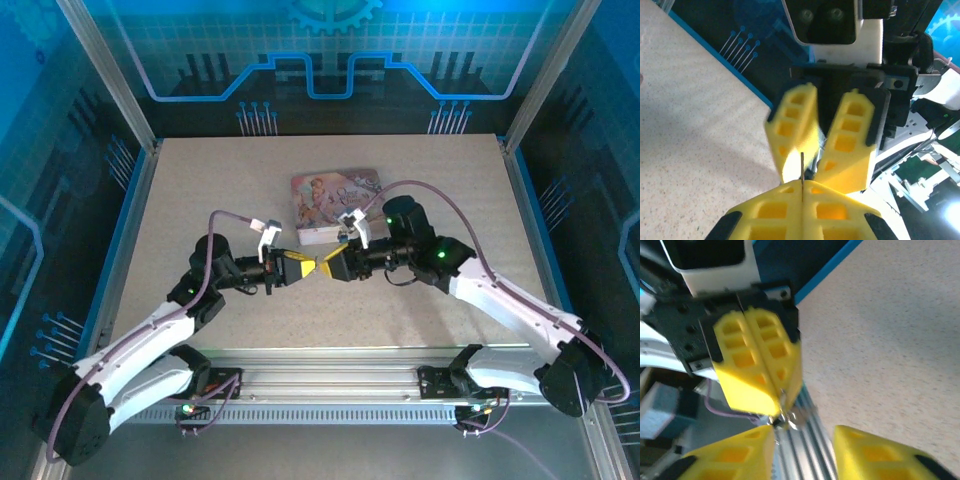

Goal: Unlock the padlock with the key

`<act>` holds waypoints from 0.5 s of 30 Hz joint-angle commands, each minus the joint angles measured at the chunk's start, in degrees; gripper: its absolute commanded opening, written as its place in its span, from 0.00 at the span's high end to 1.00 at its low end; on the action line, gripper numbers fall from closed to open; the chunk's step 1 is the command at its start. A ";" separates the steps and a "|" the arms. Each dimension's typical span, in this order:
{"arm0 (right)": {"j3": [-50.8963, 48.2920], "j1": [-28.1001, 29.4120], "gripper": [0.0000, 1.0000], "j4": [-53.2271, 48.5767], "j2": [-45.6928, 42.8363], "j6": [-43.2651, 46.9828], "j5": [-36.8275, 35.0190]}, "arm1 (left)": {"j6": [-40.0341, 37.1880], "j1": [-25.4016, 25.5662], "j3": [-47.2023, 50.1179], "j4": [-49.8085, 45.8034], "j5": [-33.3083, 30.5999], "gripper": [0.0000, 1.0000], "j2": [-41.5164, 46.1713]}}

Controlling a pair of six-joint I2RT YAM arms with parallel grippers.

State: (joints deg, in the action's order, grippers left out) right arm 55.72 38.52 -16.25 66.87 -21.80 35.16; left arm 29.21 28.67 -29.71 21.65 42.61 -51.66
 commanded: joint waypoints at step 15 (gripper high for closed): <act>6.86 -3.19 0.56 -6.05 -4.47 4.46 9.45 | -29.56 0.07 -21.90 -34.54 12.47 1.00 -6.18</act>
State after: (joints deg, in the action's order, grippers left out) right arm 60.93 34.48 -23.46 62.26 -17.10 42.28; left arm 2.83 28.67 -49.19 -8.32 51.20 -56.66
